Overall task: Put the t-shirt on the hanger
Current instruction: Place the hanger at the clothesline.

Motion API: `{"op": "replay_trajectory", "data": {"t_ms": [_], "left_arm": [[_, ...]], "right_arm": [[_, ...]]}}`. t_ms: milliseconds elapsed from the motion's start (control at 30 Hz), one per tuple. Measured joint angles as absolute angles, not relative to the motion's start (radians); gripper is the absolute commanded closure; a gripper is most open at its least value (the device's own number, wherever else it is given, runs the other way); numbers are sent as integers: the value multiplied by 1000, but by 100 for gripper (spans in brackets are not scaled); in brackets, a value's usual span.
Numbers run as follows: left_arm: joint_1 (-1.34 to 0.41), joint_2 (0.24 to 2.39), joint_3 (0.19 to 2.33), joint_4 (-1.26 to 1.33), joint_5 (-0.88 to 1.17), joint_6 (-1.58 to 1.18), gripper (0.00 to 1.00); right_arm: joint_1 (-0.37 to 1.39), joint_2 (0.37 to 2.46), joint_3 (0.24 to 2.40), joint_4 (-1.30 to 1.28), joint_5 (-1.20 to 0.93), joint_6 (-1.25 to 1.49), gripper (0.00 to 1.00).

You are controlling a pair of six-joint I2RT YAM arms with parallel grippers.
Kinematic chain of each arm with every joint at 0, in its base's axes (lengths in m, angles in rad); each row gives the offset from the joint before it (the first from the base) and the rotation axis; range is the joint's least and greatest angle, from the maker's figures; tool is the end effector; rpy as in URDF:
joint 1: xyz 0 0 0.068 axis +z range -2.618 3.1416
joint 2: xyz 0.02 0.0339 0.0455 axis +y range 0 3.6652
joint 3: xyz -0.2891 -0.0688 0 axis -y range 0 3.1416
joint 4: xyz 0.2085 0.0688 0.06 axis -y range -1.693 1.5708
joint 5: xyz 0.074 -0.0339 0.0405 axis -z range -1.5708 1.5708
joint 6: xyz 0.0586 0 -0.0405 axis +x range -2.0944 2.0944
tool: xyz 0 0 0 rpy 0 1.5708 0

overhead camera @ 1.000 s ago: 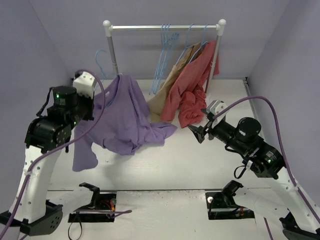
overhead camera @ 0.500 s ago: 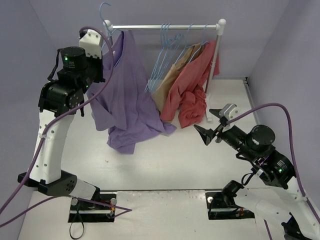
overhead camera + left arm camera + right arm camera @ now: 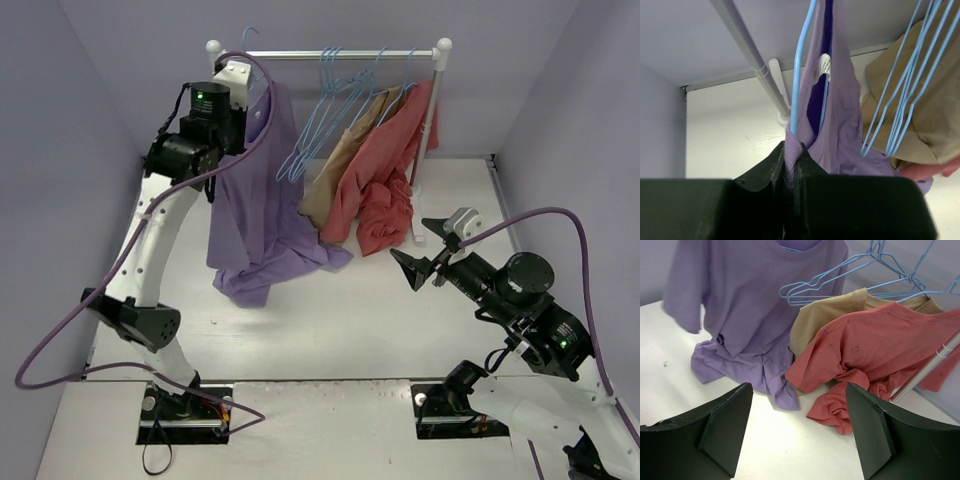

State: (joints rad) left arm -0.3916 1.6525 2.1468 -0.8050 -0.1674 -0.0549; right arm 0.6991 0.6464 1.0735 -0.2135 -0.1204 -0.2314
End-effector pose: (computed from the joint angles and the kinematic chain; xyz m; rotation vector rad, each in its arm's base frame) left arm 0.3033 -0.1147 0.5131 0.2012 1.8689 -0.1494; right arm 0.0592 0.0590 0.4566 -0.7065 1.1791 0.4743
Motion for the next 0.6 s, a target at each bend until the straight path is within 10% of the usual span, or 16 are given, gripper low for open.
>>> {"op": "replay_trajectory", "data": {"t_ms": [600], "left_arm": [[-392, 1861, 2123, -671, -220, -56, 100]], "right_arm": [[699, 619, 987, -215, -85, -198, 27]]}}
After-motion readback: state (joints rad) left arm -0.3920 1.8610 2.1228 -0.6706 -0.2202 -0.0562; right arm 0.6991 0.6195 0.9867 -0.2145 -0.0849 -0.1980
